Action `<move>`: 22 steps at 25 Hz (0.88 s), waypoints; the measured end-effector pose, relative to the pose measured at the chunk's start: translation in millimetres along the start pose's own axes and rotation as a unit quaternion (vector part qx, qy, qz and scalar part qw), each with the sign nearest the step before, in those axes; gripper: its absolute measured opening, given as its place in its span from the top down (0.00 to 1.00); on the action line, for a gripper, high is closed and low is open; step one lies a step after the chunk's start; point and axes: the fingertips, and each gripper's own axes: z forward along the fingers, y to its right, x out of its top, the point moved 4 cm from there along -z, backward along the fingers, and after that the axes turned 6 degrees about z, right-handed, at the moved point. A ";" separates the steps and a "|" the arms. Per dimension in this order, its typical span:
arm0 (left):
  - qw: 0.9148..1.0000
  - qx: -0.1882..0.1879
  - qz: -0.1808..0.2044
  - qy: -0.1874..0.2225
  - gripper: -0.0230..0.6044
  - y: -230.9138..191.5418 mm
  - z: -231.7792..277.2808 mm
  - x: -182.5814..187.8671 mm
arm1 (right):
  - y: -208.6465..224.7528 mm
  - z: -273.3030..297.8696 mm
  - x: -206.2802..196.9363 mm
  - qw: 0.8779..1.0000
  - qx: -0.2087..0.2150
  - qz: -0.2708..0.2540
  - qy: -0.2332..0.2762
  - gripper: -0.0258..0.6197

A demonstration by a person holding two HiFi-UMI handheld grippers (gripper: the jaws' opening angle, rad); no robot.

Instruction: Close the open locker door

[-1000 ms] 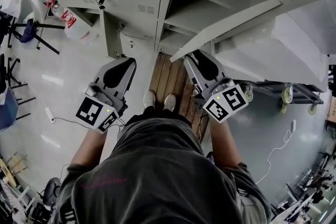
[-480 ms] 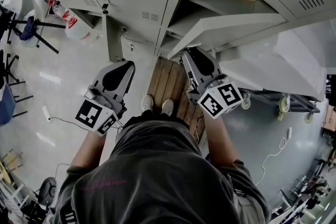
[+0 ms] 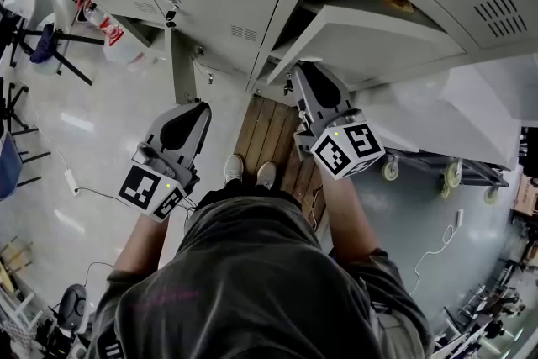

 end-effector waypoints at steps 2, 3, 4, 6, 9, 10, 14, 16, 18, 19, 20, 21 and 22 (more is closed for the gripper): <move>1.000 0.002 -0.001 0.000 0.94 -2.8 -0.1 -0.9 | 2.4 5.7 1.6 1.000 -0.004 -0.002 0.003 0.85; 1.000 0.003 -0.002 0.000 0.94 -4.1 -0.1 -1.3 | 3.7 8.3 2.3 1.000 -0.007 -0.003 0.005 0.85; 1.000 0.004 -0.003 -0.001 0.94 -5.2 0.0 -1.6 | 5.2 10.8 2.9 1.000 -0.010 -0.003 0.006 0.85; 1.000 0.005 -0.003 -0.001 0.94 -6.9 0.2 -2.1 | 8.7 15.3 4.3 1.000 -0.019 0.000 0.010 0.86; 1.000 0.006 -0.005 -0.002 0.94 -8.6 1.1 -2.9 | 13.6 21.5 8.1 0.999 -0.031 0.011 0.019 0.86; 1.000 0.006 -0.006 -0.002 0.94 -9.1 1.4 -3.2 | 14.4 23.6 9.7 0.999 -0.033 0.010 0.020 0.86; 1.000 0.006 -0.008 -0.003 0.94 -12.1 2.2 -4.9 | 16.9 32.6 13.5 0.999 -0.035 0.001 0.023 0.86; 1.000 0.007 -0.008 -0.003 0.94 -13.6 3.0 -5.6 | 19.6 36.4 14.2 0.999 -0.037 0.000 0.025 0.86; 1.000 0.008 -0.008 -0.004 0.94 -14.9 3.9 -5.7 | 22.9 39.9 15.1 0.999 -0.039 0.000 0.025 0.86; 1.000 0.008 -0.008 -0.004 0.94 -15.5 4.4 -5.7 | 24.6 41.5 15.8 0.999 -0.040 -0.001 0.026 0.86; 1.000 0.008 -0.008 -0.005 0.94 -16.0 4.9 -5.6 | 26.2 43.0 16.5 0.999 -0.041 -0.002 0.026 0.86; 1.000 0.008 -0.009 -0.005 0.94 -16.5 5.2 -5.6 | 27.5 44.4 17.3 0.999 -0.042 -0.002 0.026 0.86; 1.000 0.008 -0.009 -0.006 0.94 -17.0 5.3 -5.7 | 28.7 45.7 18.1 0.999 -0.043 -0.002 0.027 0.86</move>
